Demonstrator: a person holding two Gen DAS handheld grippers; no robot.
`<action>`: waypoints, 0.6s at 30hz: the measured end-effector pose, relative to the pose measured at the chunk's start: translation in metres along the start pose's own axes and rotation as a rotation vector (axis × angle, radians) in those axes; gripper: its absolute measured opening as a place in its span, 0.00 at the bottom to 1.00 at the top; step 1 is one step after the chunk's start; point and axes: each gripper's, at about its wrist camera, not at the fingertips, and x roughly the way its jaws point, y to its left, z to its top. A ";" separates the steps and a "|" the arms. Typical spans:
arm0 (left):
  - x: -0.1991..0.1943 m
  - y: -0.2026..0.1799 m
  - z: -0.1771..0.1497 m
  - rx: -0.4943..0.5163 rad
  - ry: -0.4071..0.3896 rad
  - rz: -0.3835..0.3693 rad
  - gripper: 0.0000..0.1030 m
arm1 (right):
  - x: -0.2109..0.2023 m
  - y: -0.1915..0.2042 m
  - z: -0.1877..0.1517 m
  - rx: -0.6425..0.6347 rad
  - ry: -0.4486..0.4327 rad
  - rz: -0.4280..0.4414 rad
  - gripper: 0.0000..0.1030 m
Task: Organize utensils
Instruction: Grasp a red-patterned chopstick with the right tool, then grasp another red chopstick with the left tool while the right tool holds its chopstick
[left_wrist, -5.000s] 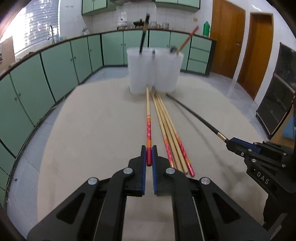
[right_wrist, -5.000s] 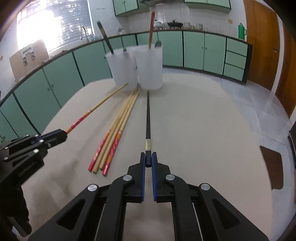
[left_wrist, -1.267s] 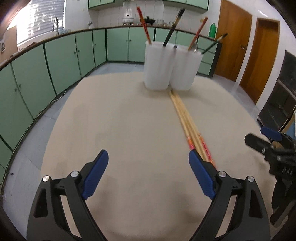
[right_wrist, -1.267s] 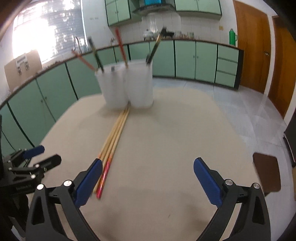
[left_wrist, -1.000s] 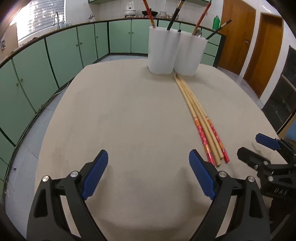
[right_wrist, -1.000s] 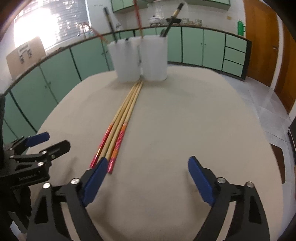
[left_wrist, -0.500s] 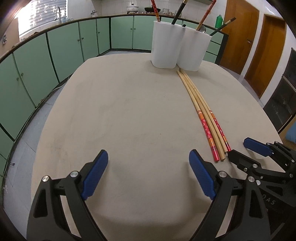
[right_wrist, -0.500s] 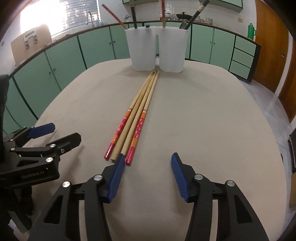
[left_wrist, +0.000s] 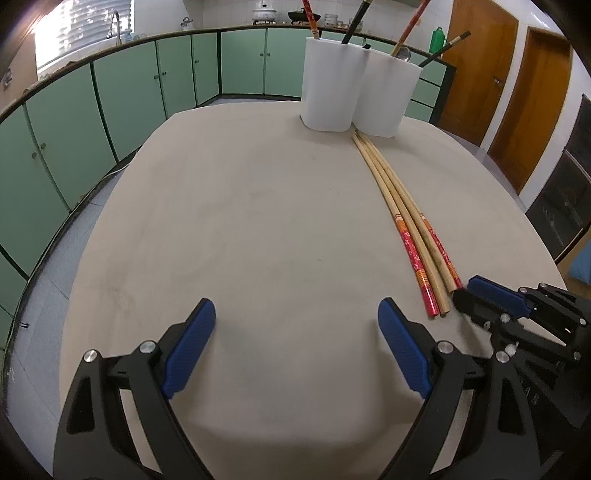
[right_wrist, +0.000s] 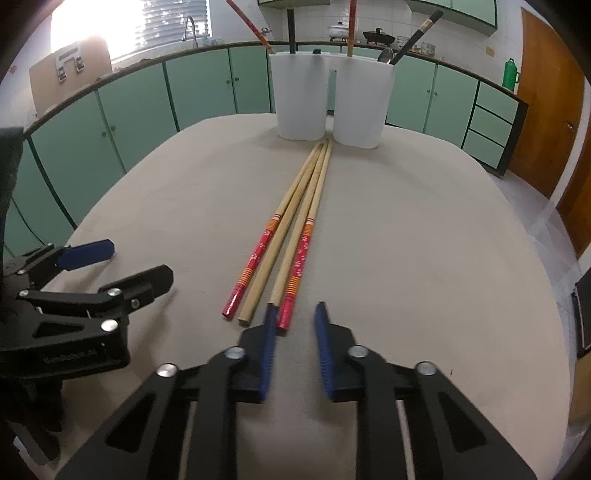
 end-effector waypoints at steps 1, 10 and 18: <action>0.001 -0.002 0.000 0.002 0.002 -0.001 0.85 | 0.000 -0.002 -0.001 0.007 0.000 0.009 0.07; 0.001 -0.023 -0.003 0.032 0.007 -0.041 0.85 | -0.007 -0.024 -0.004 0.061 -0.009 -0.010 0.06; 0.007 -0.045 -0.002 0.072 0.015 -0.047 0.85 | -0.011 -0.053 -0.007 0.094 -0.014 -0.067 0.06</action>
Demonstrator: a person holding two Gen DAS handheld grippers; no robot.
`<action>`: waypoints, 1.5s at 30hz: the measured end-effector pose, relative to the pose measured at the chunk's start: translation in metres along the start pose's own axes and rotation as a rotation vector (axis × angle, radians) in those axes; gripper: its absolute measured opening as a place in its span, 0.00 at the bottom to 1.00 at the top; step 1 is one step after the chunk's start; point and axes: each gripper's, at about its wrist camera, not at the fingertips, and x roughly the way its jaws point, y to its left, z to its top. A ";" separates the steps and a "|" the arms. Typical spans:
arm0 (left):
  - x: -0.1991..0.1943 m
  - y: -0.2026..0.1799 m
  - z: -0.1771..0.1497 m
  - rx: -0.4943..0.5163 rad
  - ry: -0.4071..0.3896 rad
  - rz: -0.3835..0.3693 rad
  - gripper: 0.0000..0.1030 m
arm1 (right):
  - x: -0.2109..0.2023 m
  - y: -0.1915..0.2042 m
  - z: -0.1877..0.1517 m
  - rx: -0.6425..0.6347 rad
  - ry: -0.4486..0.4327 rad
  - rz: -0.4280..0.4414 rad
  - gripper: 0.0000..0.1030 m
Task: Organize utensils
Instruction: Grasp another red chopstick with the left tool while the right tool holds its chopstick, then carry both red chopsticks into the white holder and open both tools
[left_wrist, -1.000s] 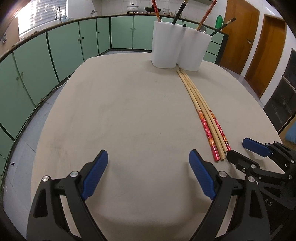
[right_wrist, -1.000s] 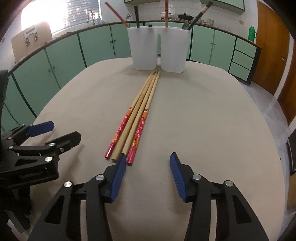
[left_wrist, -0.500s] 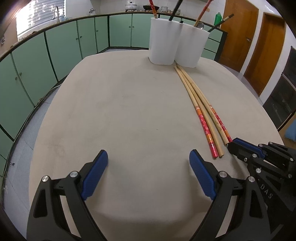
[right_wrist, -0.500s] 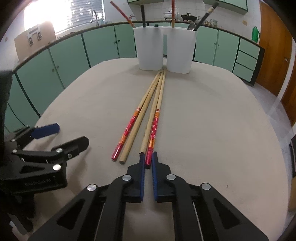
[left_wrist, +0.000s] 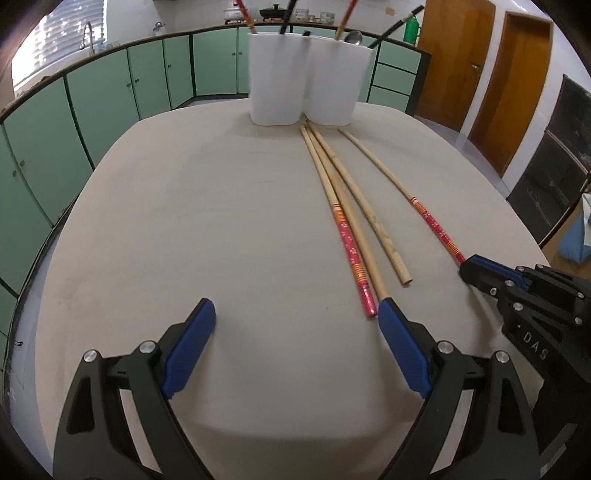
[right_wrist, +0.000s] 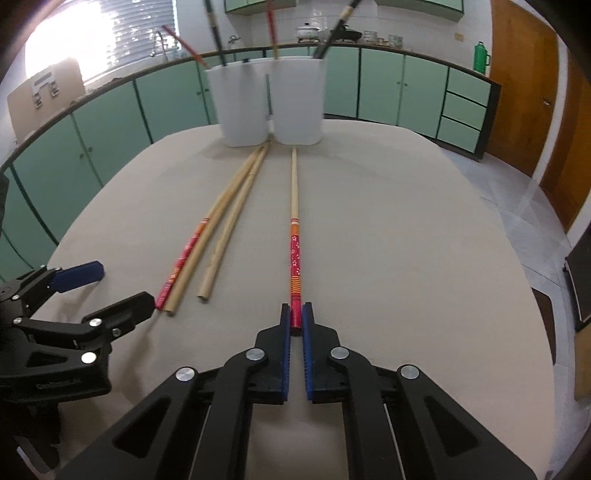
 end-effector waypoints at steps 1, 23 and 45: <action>0.001 -0.002 0.000 0.007 0.005 0.010 0.85 | 0.000 -0.002 0.000 0.004 0.000 0.002 0.06; -0.002 -0.012 0.001 0.042 -0.014 0.022 0.31 | 0.002 -0.004 0.001 0.002 0.006 0.036 0.07; 0.005 -0.018 0.009 0.021 -0.011 -0.028 0.06 | 0.003 -0.010 0.001 0.036 0.004 0.094 0.06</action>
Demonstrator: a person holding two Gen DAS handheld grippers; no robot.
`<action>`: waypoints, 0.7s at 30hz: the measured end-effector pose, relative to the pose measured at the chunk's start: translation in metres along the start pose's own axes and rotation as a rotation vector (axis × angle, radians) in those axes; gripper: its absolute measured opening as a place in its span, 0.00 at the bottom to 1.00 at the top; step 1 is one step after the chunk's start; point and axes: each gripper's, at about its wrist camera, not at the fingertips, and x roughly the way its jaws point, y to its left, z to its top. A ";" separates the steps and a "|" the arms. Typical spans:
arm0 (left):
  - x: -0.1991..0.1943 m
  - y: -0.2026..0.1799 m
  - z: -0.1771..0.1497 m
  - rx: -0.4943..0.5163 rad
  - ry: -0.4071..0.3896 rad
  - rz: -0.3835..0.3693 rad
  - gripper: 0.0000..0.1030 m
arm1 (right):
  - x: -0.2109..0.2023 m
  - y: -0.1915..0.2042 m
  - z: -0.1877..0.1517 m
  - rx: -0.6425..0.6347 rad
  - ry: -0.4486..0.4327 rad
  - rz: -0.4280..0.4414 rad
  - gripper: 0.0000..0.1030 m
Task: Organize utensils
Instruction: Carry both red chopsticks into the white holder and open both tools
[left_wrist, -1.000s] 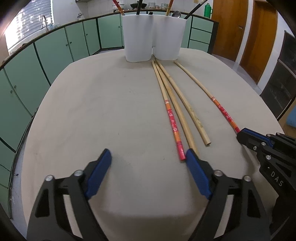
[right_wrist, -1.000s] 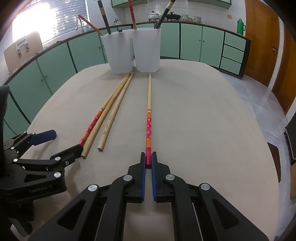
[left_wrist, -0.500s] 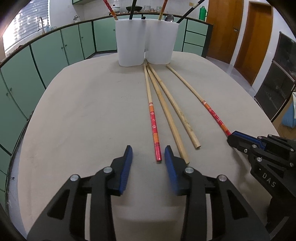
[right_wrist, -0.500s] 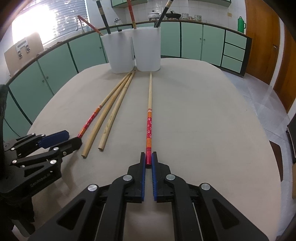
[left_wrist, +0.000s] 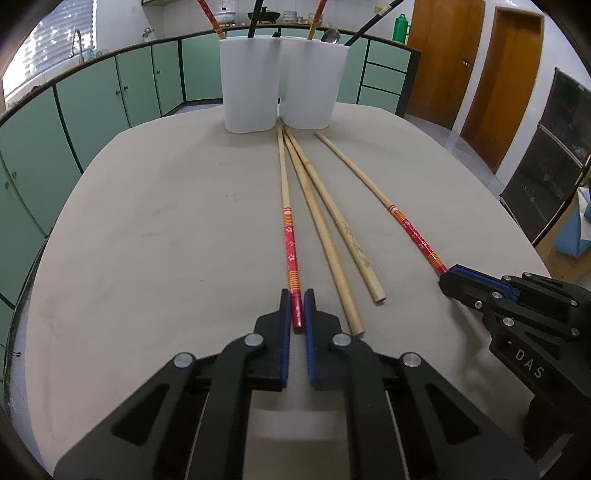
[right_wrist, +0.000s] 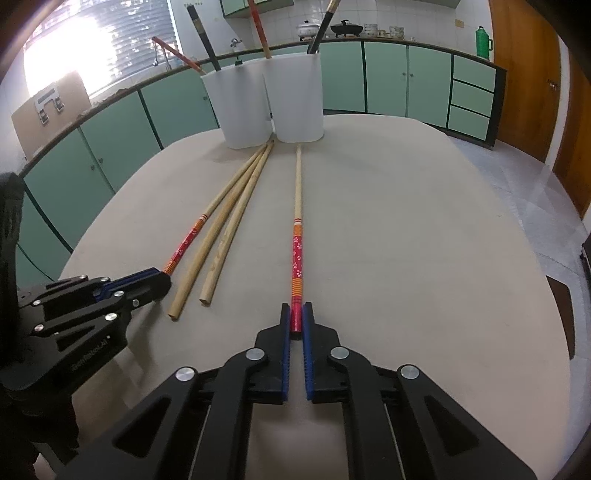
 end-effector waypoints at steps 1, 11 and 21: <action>0.000 0.000 0.000 -0.001 0.000 0.000 0.06 | 0.000 0.000 0.000 0.002 -0.002 0.002 0.06; -0.035 0.007 0.015 0.013 -0.065 0.014 0.05 | -0.026 0.002 0.013 -0.009 -0.082 0.012 0.06; -0.102 0.013 0.053 0.045 -0.231 0.023 0.05 | -0.072 0.003 0.053 -0.060 -0.214 0.018 0.06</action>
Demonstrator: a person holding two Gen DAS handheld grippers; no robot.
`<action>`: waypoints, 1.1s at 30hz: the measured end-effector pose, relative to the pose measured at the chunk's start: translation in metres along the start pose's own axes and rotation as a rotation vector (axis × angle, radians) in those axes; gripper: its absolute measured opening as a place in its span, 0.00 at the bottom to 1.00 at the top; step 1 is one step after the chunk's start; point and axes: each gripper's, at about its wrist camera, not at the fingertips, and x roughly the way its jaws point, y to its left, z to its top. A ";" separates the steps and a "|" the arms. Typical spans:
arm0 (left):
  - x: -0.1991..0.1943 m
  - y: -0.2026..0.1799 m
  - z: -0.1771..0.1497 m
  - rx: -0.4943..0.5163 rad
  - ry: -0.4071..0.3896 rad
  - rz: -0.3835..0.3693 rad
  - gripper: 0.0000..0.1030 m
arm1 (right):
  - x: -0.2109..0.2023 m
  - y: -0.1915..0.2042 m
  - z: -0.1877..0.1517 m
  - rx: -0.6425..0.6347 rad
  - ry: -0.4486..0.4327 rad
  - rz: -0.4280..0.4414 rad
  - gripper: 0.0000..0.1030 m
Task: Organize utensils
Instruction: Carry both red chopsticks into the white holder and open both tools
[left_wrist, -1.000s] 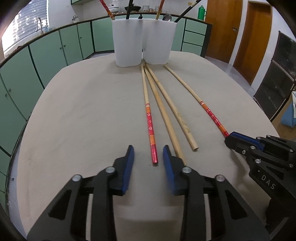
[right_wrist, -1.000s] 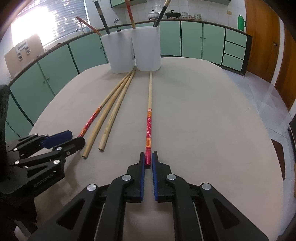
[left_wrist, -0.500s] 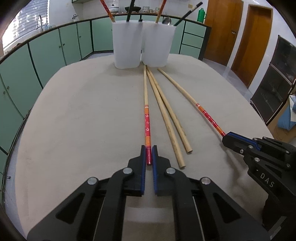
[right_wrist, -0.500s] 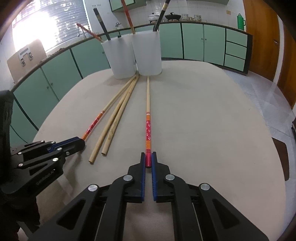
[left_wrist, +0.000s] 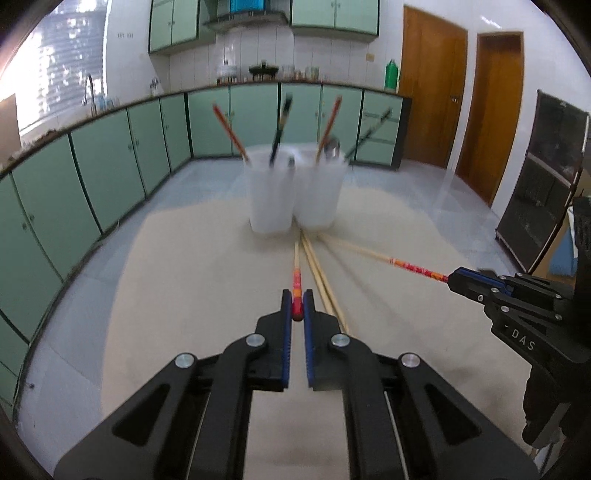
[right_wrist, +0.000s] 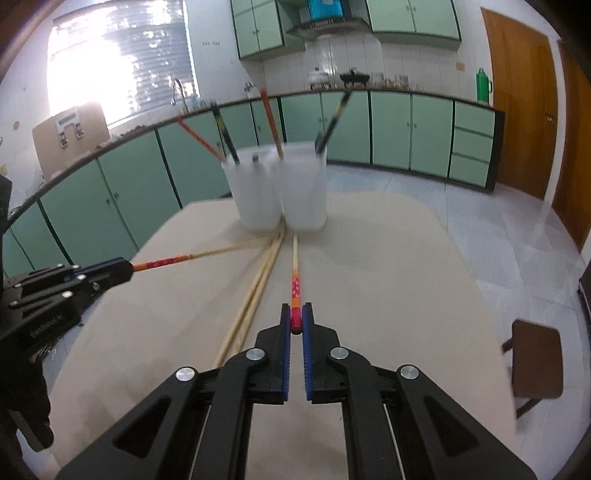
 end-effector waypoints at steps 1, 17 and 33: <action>-0.004 0.001 0.005 0.003 -0.013 -0.001 0.05 | -0.003 0.000 0.006 -0.006 -0.011 0.002 0.06; -0.036 0.005 0.073 0.029 -0.162 -0.051 0.05 | -0.031 0.004 0.095 -0.114 -0.106 0.059 0.06; -0.073 0.020 0.154 0.051 -0.369 -0.020 0.05 | -0.063 0.012 0.197 -0.187 -0.254 0.099 0.06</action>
